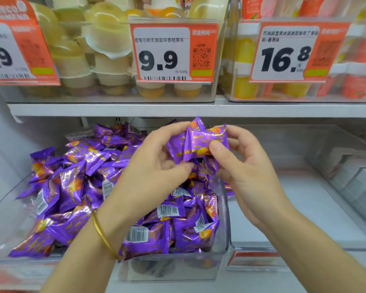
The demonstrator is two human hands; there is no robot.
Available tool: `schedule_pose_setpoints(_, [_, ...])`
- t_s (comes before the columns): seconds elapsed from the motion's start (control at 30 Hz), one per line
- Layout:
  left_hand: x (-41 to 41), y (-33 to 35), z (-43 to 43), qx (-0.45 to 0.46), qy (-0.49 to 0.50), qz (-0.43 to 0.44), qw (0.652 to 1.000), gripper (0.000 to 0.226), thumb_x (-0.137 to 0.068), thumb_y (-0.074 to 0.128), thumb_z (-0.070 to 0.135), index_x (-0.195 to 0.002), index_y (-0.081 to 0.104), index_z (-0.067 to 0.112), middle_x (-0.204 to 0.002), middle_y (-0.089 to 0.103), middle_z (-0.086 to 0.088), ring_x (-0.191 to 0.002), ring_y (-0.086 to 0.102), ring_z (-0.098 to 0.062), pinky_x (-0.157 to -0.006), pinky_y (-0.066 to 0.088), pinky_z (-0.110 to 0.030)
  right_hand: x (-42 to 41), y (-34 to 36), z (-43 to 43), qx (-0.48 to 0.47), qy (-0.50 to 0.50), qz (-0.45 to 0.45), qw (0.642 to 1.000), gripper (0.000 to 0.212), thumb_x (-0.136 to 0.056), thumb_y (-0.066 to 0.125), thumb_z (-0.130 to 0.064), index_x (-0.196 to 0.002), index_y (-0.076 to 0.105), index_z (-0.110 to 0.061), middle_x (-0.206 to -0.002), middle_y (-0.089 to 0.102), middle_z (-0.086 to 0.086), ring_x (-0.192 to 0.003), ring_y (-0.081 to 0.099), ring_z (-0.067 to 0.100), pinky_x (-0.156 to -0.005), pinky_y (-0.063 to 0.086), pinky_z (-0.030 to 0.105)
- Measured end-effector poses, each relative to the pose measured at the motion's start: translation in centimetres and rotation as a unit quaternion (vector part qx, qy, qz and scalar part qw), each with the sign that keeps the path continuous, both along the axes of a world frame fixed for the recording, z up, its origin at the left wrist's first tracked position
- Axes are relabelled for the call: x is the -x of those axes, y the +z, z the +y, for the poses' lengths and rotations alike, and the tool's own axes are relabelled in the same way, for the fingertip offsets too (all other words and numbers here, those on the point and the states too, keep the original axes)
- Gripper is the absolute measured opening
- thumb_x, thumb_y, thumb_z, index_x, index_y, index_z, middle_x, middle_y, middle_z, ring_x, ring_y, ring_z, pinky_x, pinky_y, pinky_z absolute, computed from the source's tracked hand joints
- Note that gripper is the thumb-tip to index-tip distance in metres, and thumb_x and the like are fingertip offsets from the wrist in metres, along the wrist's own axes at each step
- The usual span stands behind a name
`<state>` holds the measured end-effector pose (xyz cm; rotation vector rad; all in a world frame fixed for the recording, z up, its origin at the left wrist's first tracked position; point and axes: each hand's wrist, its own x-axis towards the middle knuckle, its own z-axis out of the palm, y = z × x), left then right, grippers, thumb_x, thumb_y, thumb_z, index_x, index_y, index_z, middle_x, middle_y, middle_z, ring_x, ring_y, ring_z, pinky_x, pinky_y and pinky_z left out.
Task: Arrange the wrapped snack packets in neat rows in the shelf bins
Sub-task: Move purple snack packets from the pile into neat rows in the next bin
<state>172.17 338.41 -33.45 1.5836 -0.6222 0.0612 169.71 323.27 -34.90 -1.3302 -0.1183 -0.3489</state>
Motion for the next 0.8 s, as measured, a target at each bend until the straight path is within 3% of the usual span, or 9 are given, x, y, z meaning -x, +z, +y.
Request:
schedule_pose_setpoints(0.07, [0.3, 0.1, -0.2, 0.052, -0.046, 0.056, 0.996, 0.044, -0.078, 0.065, -0.002, -0.115, 0.056, 0.020, -0.104, 0.072, 0.001, -0.087, 0.068, -0.013, -0.079, 0.056, -0.027, 0.0, 0.1, 0.0, 0.024, 0.007, 0.000, 1.000, 0.040, -0.064, 0.067, -0.028, -0.103, 0.060, -0.021, -0.095, 0.066, -0.002, -0.072, 0.064, 0.015, -0.061, 0.055, 0.025])
schedule_pose_setpoints(0.17, [0.2, 0.0, -0.3, 0.072, -0.012, 0.063, 0.995, 0.034, -0.075, 0.072, 0.014, -0.105, 0.057, 0.015, -0.102, 0.070, 0.003, -0.078, 0.070, -0.020, -0.071, 0.058, -0.031, 0.2, 0.2, -0.1, 0.047, 0.030, 0.004, 0.998, 0.044, -0.062, 0.071, -0.021, -0.104, 0.060, -0.017, -0.098, 0.067, 0.002, -0.071, 0.066, 0.012, -0.061, 0.055, 0.023])
schedule_pose_setpoints(0.3, [-0.3, -0.1, -0.1, 0.093, 0.029, 0.071, 0.993, 0.029, -0.073, 0.072, 0.018, -0.097, 0.056, 0.015, -0.100, 0.064, -0.001, -0.068, 0.068, -0.020, -0.064, 0.058, -0.030, -0.1, 0.1, -1.3, 0.044, 0.077, 0.035, 0.995, 0.057, -0.056, 0.079, -0.003, -0.107, 0.060, -0.018, -0.101, 0.068, 0.007, -0.074, 0.066, 0.014, -0.064, 0.053, 0.025])
schedule_pose_setpoints(0.43, [-0.5, -0.2, 0.3, 0.086, 0.071, 0.085, 0.990, 0.020, -0.082, 0.065, 0.012, -0.096, 0.052, 0.015, -0.098, 0.060, -0.007, -0.072, 0.069, -0.020, -0.057, 0.055, -0.028, -0.2, 0.2, -3.5, 0.038, 0.035, 0.055, 0.997, 0.049, -0.055, 0.072, -0.007, -0.101, 0.058, -0.015, -0.091, 0.071, 0.011, -0.075, 0.064, 0.020, -0.068, 0.054, 0.027])
schedule_pose_setpoints(0.5, [-0.3, -0.1, 0.0, 0.064, 0.086, 0.085, 0.991, 0.016, -0.086, 0.060, 0.008, -0.097, 0.050, 0.014, -0.099, 0.058, -0.010, -0.072, 0.068, -0.019, -0.054, 0.055, -0.029, 0.2, 0.3, -3.9, 0.072, 0.001, 0.016, 0.997, 0.043, -0.062, 0.071, -0.012, -0.101, 0.054, -0.018, -0.095, 0.070, 0.011, -0.080, 0.064, 0.029, -0.078, 0.054, 0.037])
schedule_pose_setpoints(0.57, [0.1, 0.1, -0.3, 0.028, 0.097, 0.070, 0.992, 0.015, -0.087, 0.060, 0.010, -0.096, 0.050, 0.017, -0.104, 0.057, -0.009, -0.068, 0.068, -0.022, -0.058, 0.057, -0.039, 0.6, 0.6, -3.6, 0.105, -0.029, -0.047, 0.993, 0.042, -0.066, 0.070, -0.012, -0.098, 0.047, -0.026, -0.098, 0.065, 0.007, -0.081, 0.066, 0.035, -0.074, 0.057, 0.041])
schedule_pose_setpoints(0.63, [0.4, 0.3, -0.6, -0.002, 0.103, 0.052, 0.993, 0.015, -0.087, 0.061, 0.013, -0.095, 0.051, 0.022, -0.105, 0.057, -0.003, -0.064, 0.068, -0.026, -0.070, 0.056, -0.050, 1.0, 0.9, -3.1, 0.159, -0.048, -0.113, 0.980, 0.046, -0.062, 0.076, -0.014, -0.091, 0.046, -0.034, -0.096, 0.059, -0.004, -0.074, 0.065, 0.023, -0.066, 0.057, 0.035])
schedule_pose_setpoints(0.7, [0.6, 0.5, -0.9, -0.011, 0.098, 0.047, 0.994, 0.017, -0.088, 0.060, 0.013, -0.096, 0.052, 0.025, -0.103, 0.057, 0.001, -0.060, 0.067, -0.025, -0.073, 0.054, -0.056, 1.3, 1.1, -2.7, 0.229, -0.035, -0.163, 0.959, 0.037, -0.063, 0.075, -0.023, -0.088, 0.052, -0.038, -0.094, 0.059, -0.010, -0.080, 0.061, 0.011, -0.072, 0.054, 0.030])
schedule_pose_setpoints(0.8, [0.8, 0.5, -1.3, -0.022, 0.071, 0.064, 0.995, 0.019, -0.088, 0.060, 0.007, -0.097, 0.058, 0.023, -0.106, 0.064, -0.003, -0.061, 0.068, -0.023, -0.075, 0.054, -0.056, 1.2, 0.7, -2.5, 0.290, -0.023, -0.204, 0.935, 0.030, -0.068, 0.075, -0.020, -0.088, 0.057, -0.033, -0.097, 0.060, -0.008, -0.098, 0.059, 0.014, -0.086, 0.048, 0.029])
